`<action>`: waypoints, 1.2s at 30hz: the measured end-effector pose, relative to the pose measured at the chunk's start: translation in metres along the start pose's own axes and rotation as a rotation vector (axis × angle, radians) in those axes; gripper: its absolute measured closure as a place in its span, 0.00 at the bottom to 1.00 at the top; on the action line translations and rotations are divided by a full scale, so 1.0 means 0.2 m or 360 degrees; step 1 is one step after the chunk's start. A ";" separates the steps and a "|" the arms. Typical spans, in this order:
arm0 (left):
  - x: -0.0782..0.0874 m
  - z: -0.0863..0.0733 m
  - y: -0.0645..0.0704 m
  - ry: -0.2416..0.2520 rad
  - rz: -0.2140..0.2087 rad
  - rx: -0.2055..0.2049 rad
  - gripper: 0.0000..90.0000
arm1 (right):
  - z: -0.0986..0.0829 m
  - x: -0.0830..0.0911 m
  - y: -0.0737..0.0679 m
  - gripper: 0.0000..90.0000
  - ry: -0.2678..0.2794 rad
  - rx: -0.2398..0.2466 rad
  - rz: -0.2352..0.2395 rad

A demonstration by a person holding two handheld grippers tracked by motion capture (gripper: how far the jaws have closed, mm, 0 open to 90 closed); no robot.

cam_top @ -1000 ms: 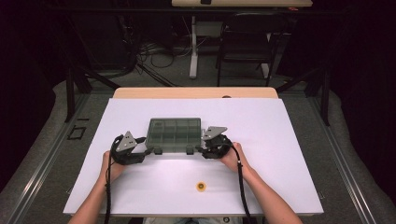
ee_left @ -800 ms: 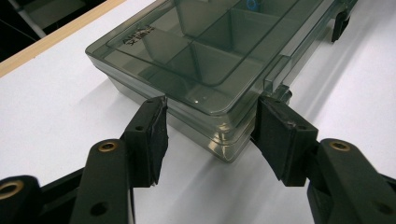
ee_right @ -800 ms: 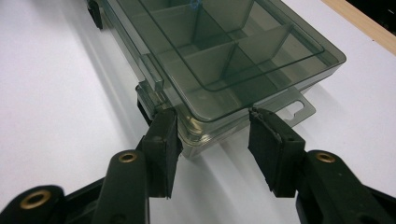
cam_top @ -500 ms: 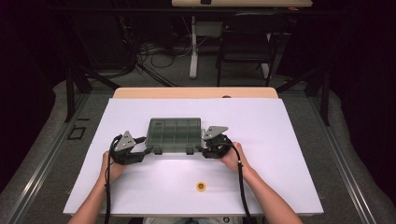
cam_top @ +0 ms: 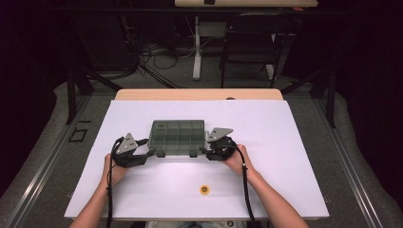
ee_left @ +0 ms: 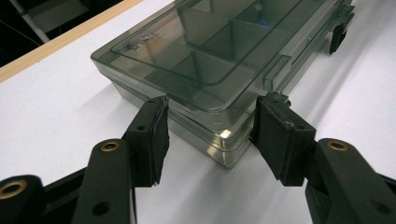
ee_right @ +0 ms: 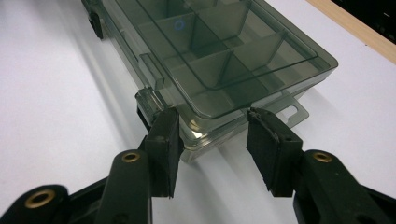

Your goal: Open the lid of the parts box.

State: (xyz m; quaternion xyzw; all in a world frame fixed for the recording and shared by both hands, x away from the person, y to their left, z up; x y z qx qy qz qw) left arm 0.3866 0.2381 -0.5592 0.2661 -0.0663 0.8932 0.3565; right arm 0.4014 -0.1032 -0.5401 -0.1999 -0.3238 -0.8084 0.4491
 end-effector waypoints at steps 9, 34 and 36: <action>-0.02 0.01 0.03 0.0027 0.0058 -0.0023 0.43 | 0.01 0.01 0.00 0.60 0.0023 -0.0007 -0.0013; 0.01 0.01 0.08 0.0176 0.0193 -0.0125 0.53 | 0.05 0.03 -0.05 0.53 0.0050 0.0152 -0.0204; 0.00 0.01 0.08 0.0183 0.0198 -0.0126 0.53 | 0.05 0.02 -0.06 0.55 0.0054 0.0168 -0.0228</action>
Point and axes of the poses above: each handheld gripper's, and its own axes: x roughly backward along the jaws, z roughly out of its top, y roughly to its right, the point moved 1 cm from there along -x, roughly forward along the jaws, and after that the axes turned 15 degrees about x, right-handed, at the moved point
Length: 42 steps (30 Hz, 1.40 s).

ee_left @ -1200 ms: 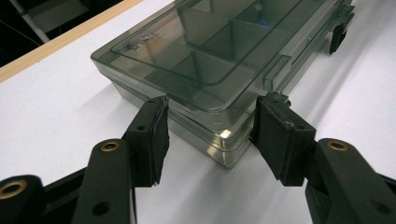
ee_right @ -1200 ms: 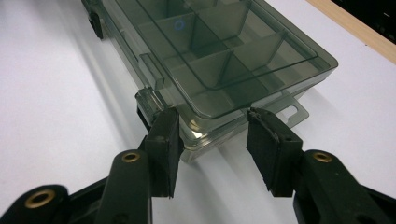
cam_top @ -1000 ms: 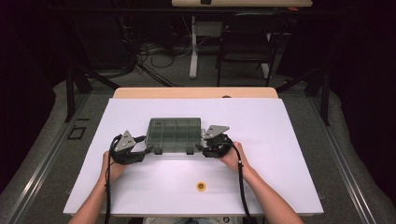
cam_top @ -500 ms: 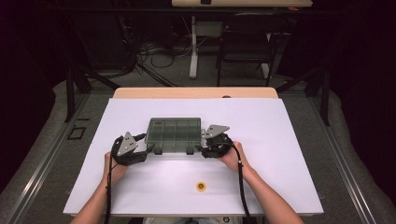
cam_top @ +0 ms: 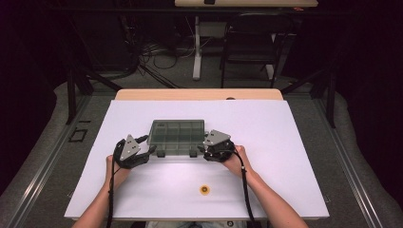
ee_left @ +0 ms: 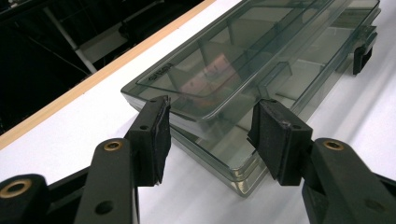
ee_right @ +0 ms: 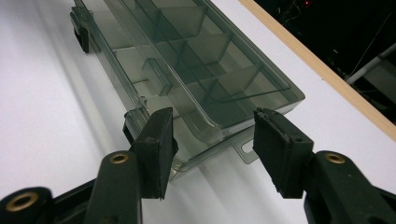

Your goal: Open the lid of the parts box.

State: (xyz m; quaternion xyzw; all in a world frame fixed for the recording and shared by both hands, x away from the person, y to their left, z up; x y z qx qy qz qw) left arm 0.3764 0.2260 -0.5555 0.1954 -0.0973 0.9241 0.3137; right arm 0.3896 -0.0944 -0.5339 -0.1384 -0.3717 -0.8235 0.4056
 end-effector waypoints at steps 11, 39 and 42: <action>0.00 0.00 0.00 0.0028 0.0016 0.0045 0.56 | 0.01 0.00 -0.02 0.60 0.0019 0.0036 -0.0078; -0.01 0.05 -0.05 0.0099 0.0021 0.0138 0.61 | 0.01 0.00 0.04 0.65 0.0041 -0.0026 -0.0090; -0.01 0.07 -0.05 0.0091 0.0024 0.0136 0.62 | 0.02 0.00 0.06 0.66 0.0050 -0.0034 -0.0092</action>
Point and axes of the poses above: each handheld gripper's, and its own axes: x roughly backward along the jaws, z roughly out of its top, y roughly to its right, the point moved 1 cm from there along -x, roughly forward along the jaws, and after that the axes turned 15 degrees about x, right-handed, at the moved point
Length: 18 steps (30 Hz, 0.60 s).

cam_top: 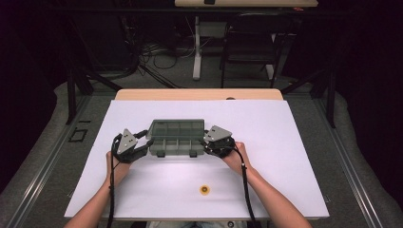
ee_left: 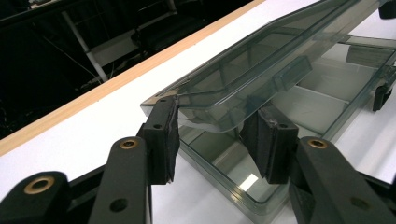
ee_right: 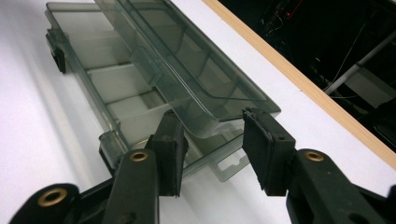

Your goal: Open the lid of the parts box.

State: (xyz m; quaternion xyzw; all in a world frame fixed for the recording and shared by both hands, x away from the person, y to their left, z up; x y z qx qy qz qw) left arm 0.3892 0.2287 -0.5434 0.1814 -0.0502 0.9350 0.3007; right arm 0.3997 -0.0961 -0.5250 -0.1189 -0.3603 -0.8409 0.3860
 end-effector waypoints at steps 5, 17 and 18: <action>0.00 0.03 -0.01 0.0006 -0.0007 0.0020 0.63 | 0.02 0.00 0.02 0.67 0.0004 -0.0002 -0.0011; -0.01 0.10 -0.04 0.0035 -0.0017 0.0039 0.67 | 0.04 -0.01 0.08 0.72 0.0023 -0.0038 -0.0027; -0.01 0.10 -0.04 0.0038 -0.0023 0.0046 0.67 | 0.05 -0.01 0.09 0.72 0.0022 -0.0038 -0.0025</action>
Point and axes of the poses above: each handheld gripper's, and its own axes: x roughly backward along the jaws, z roughly out of its top, y roughly to its right, the point moved 1 cm from there along -x, roughly forward along the jaws, and after that the axes turned 15 degrees about x, right-handed, at the moved point
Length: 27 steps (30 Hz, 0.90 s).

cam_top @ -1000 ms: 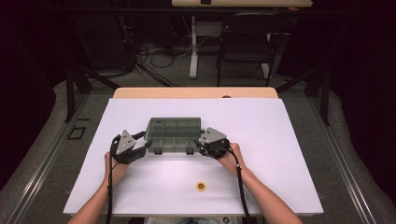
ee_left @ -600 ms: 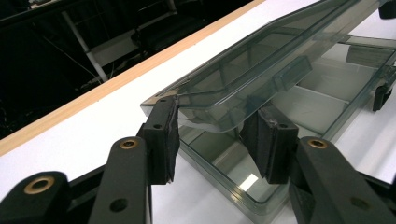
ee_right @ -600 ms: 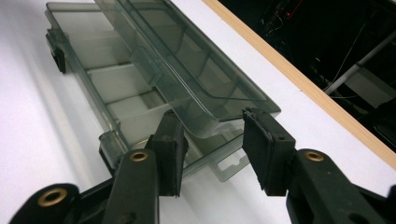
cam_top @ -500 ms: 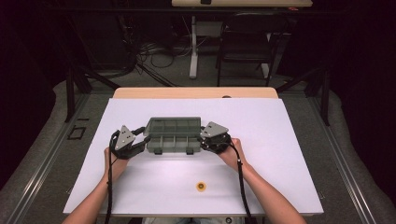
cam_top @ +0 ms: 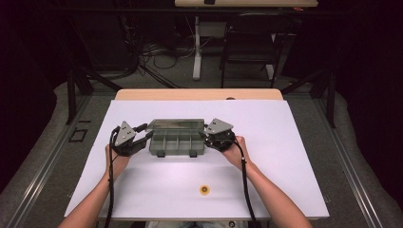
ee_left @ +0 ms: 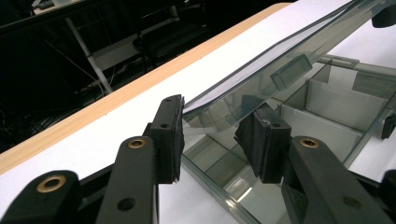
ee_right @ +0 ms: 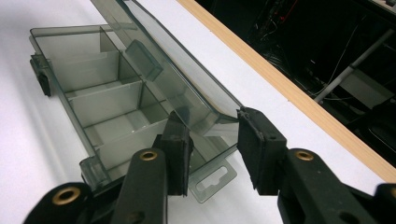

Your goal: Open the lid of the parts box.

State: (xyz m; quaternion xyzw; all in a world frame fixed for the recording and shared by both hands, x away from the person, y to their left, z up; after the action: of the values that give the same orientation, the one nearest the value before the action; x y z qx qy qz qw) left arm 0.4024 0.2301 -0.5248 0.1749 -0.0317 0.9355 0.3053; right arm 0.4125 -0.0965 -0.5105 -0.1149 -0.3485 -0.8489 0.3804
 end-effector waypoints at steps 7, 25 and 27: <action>-0.01 0.03 -0.01 -0.0001 0.0008 0.0040 0.70 | 0.01 -0.01 0.03 0.74 0.0003 -0.0031 -0.0002; -0.01 0.09 -0.04 -0.0025 0.0007 0.0043 0.74 | 0.04 -0.02 0.09 0.77 0.0023 -0.0094 -0.0007; -0.01 0.09 -0.03 -0.0024 0.0019 0.0037 0.75 | 0.04 -0.02 0.09 0.77 0.0017 -0.0098 -0.0006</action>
State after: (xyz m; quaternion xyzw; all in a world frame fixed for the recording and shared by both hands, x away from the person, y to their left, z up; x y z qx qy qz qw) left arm 0.4141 0.2308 -0.5090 0.1852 -0.0241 0.9363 0.2975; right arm 0.4277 -0.0973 -0.4974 -0.1212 -0.3205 -0.8606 0.3769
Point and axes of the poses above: each handheld gripper's, and its own axes: x roughly backward along the jaws, z roughly out of its top, y roughly to its right, the point moved 1 cm from there along -x, roughly forward along the jaws, and after that the axes turned 15 degrees about x, right-handed, at the moved point
